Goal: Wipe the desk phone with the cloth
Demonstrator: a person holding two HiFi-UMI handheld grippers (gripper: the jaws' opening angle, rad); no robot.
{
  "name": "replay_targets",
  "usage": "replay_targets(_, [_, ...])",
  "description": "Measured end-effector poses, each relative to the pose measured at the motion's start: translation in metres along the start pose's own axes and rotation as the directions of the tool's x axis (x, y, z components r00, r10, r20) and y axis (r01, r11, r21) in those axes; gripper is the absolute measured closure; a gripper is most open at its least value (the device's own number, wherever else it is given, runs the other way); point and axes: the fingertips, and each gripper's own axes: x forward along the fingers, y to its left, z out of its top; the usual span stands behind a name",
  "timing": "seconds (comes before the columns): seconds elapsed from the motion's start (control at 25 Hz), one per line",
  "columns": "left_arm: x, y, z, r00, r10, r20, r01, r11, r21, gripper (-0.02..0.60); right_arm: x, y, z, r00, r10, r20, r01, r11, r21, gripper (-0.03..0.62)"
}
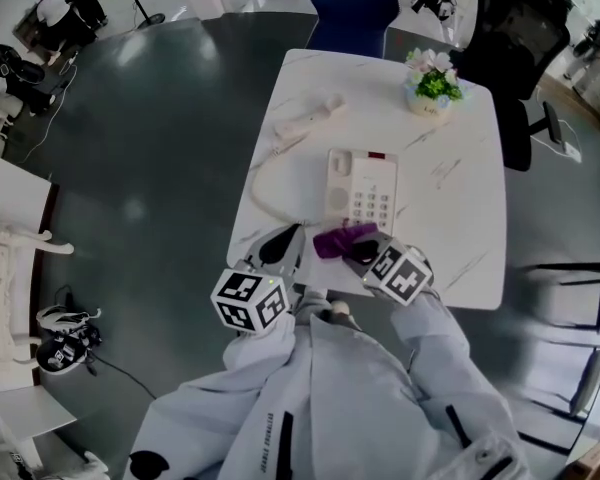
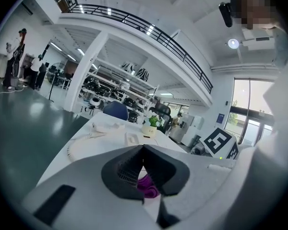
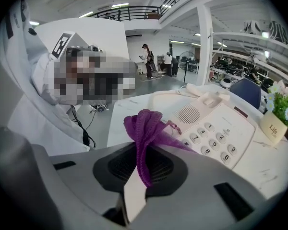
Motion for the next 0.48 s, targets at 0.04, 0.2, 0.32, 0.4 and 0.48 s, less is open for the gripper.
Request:
replay_targets(0.04, [0.0, -0.001, 0.002, 1.0, -0.004, 0.003, 0.004, 1.0, 0.01, 0.584, -0.001, 0.001, -0.001, 1.0, 0.007, -0.001, -0.007, 1.0, 0.006, 0.557])
replay_targets(0.2, [-0.002, -0.003, 0.014, 0.999, -0.01, 0.03, 0.009, 0.998, 0.056, 0.584, -0.01, 0.002, 0.002, 0.997, 0.021, 0.069, -0.025, 0.998, 0.064, 0.557])
replay_targets(0.32, [-0.002, -0.007, 0.023, 0.999, -0.026, 0.038, 0.022, 0.996, 0.091, 0.583, -0.024, -0.001, 0.01, 0.985, 0.011, 0.17, -0.034, 0.99, 0.134, 0.557])
replay_targets(0.4, [-0.001, -0.01, 0.028, 0.998, -0.038, 0.043, 0.033, 0.993, 0.11, 0.584, -0.036, -0.005, 0.016, 0.97, -0.009, 0.244, -0.036, 0.983, 0.18, 0.557])
replay_targets(0.48, [0.001, -0.012, 0.036, 0.997, -0.046, 0.055, 0.038, 0.99, 0.134, 0.583, -0.05, -0.015, 0.024, 0.944, -0.046, 0.328, -0.032, 0.973, 0.229, 0.557])
